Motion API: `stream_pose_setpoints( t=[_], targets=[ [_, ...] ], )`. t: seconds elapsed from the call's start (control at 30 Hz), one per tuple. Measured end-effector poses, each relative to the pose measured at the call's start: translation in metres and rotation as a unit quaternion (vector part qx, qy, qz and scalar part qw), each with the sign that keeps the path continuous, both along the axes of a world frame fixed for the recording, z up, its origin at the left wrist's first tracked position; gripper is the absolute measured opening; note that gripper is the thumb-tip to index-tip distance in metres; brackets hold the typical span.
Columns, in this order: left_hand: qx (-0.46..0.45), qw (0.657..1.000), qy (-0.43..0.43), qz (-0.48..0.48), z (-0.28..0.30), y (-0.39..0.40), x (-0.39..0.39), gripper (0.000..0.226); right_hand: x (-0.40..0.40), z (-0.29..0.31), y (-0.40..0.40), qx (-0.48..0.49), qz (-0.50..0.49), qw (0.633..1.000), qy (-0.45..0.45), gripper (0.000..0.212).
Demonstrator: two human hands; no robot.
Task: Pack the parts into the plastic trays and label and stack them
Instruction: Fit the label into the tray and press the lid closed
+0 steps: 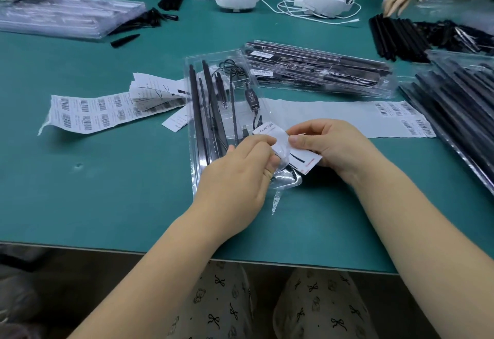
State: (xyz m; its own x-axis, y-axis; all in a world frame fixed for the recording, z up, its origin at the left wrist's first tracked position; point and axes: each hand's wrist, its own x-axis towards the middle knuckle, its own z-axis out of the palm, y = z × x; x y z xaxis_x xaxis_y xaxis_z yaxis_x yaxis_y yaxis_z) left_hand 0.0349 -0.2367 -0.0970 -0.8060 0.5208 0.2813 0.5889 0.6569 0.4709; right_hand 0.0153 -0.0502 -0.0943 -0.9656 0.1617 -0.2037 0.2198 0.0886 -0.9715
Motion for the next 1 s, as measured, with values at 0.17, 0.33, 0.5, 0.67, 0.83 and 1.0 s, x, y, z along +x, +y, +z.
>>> stream_pose_setpoints(
  t=[0.17, 0.33, 0.5, 0.67, 0.83, 1.0],
  targets=[
    [-0.002, 1.0, 0.018, 0.004, -0.001, 0.0, 0.001, 0.027, -0.004, -0.007, -0.014, 0.071, -0.053, 0.995, 0.037, 0.008],
    [-0.008, 1.0, 0.028, 0.006, 0.001, 0.0, 0.001, 0.045, -0.008, -0.014, -0.031, 0.218, -0.066, 0.968, 0.103, 0.016],
    [0.019, 0.999, 0.033, 0.004, 0.001, 0.0, 0.002, 0.042, 0.0, 0.004, -0.006, 0.185, 0.099, 0.976, 0.055, 0.016],
    [0.025, 0.998, 0.054, 0.001, -0.002, -0.001, 0.001, 0.045, 0.003, 0.001, -0.003, 0.235, 0.134, 0.96, 0.069, 0.033],
    [0.013, 0.999, 0.043, -0.001, -0.003, 0.001, 0.0, 0.049, -0.002, -0.01, -0.01, 0.308, 0.094, 0.943, 0.087, 0.051],
    [0.016, 0.998, 0.054, -0.002, -0.004, 0.0, 0.0, 0.048, -0.008, -0.016, -0.013, 0.394, 0.087, 0.91, 0.099, 0.052]
  ],
)
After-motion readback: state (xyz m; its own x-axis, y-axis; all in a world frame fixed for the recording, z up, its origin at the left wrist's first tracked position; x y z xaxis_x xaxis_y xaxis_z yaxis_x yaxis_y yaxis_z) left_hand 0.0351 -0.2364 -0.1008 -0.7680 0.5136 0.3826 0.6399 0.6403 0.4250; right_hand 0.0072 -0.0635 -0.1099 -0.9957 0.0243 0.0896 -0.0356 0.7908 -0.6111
